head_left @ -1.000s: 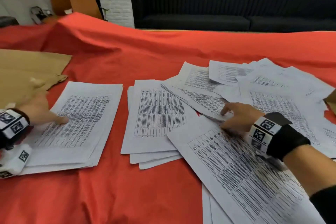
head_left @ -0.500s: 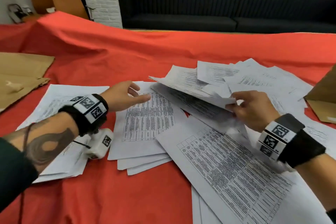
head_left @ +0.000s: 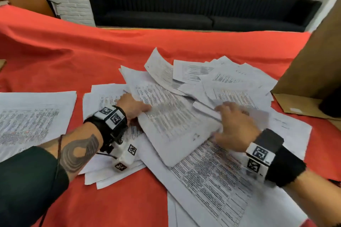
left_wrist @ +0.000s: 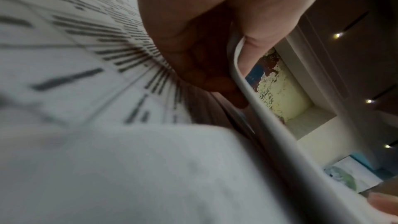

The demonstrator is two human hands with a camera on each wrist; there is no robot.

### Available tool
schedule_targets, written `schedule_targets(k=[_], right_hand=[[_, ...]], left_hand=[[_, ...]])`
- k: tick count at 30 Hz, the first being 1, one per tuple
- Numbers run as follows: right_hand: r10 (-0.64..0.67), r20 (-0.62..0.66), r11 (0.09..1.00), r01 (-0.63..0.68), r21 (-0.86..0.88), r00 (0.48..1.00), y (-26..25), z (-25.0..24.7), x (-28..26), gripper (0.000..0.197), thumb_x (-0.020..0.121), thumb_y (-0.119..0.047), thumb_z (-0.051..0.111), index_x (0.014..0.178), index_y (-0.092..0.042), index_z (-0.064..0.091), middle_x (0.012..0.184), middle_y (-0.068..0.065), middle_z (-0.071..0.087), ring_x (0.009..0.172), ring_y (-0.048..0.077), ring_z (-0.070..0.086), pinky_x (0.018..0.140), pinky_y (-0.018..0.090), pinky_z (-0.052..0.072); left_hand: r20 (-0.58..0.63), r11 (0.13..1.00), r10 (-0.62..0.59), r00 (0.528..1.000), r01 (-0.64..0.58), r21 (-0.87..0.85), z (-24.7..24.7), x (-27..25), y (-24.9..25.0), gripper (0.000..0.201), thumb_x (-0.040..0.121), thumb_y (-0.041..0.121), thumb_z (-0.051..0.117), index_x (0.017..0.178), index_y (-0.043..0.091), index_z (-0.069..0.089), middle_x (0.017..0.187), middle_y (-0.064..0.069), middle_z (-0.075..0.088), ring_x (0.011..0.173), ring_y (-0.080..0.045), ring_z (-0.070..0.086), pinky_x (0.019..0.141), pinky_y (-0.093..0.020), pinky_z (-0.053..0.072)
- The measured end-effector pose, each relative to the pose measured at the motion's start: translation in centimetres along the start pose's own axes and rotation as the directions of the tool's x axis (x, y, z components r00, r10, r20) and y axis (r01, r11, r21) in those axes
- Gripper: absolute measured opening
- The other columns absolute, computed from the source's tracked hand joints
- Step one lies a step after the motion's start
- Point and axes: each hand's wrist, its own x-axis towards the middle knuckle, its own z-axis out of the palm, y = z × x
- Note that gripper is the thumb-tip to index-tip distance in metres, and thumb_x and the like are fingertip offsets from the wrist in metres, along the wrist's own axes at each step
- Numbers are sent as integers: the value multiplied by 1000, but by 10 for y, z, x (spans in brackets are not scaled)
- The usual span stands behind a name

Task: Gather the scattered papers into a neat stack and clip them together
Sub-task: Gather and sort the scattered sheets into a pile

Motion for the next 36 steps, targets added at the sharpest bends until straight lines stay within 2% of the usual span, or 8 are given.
schedule_targets(k=[3,6,8,13,21,27,33,36], right_hand=[[290,-8,953,-290,-91,957,19,8,39,82,74,-35,79,143,-29,35,155,6,30,142,36,35,107,48,39],[376,31,926,-376,4,926,40,15,66,76,74,-31,77,136,-22,33,127,11,51,113,39,56,91,47,50],[327,63,945,-328,11,943,50,15,74,72,77,-32,73,132,-17,28,100,9,58,87,34,62,71,40,54],[220,49,973,-215,-78,974,45,6,79,11,89,-20,59,89,-15,49,95,9,63,71,26,56,63,29,46],[-361,31,911,345,228,932,-56,-2,9,4,87,-18,62,88,-21,61,98,-3,60,92,22,58,75,33,49],[-654,177,741,575,347,735,-83,-4,-31,25,87,-47,67,101,-28,64,116,-10,57,105,11,56,92,36,50],[-179,1,866,157,475,984,-29,-19,14,33,85,-44,77,113,-28,66,128,-5,61,114,16,58,99,38,48],[176,74,608,-167,776,982,-4,-22,36,61,76,-41,86,126,-16,60,134,5,61,116,25,60,101,46,50]], left_hand=[[144,1000,-6,990,2,24,0,-5,-8,40,67,19,95,102,11,77,98,-7,80,92,-30,76,93,-50,60],[245,998,-34,969,21,57,1,-7,-12,51,59,30,99,101,11,77,94,-6,81,90,-30,78,91,-51,61],[260,997,-53,964,38,63,4,-5,-14,68,46,44,100,101,13,76,94,-4,81,90,-30,78,90,-51,61],[261,992,-63,963,90,-93,8,-11,-13,39,79,20,88,111,5,71,98,-13,80,89,-33,78,85,-53,63],[350,934,-27,936,149,-326,10,-13,-8,102,53,93,70,126,23,68,116,-9,77,107,-32,74,96,-53,58],[244,955,64,968,12,-295,-1,-5,-28,52,68,12,88,116,5,71,106,-15,79,99,-36,76,97,-60,56],[118,903,332,936,-280,-327,-38,-20,-2,50,68,22,90,114,12,72,110,-11,79,103,-31,76,99,-54,57],[121,818,478,870,-391,-422,-63,-34,23,56,67,20,87,120,12,68,119,-12,76,113,-32,72,102,-50,56]])
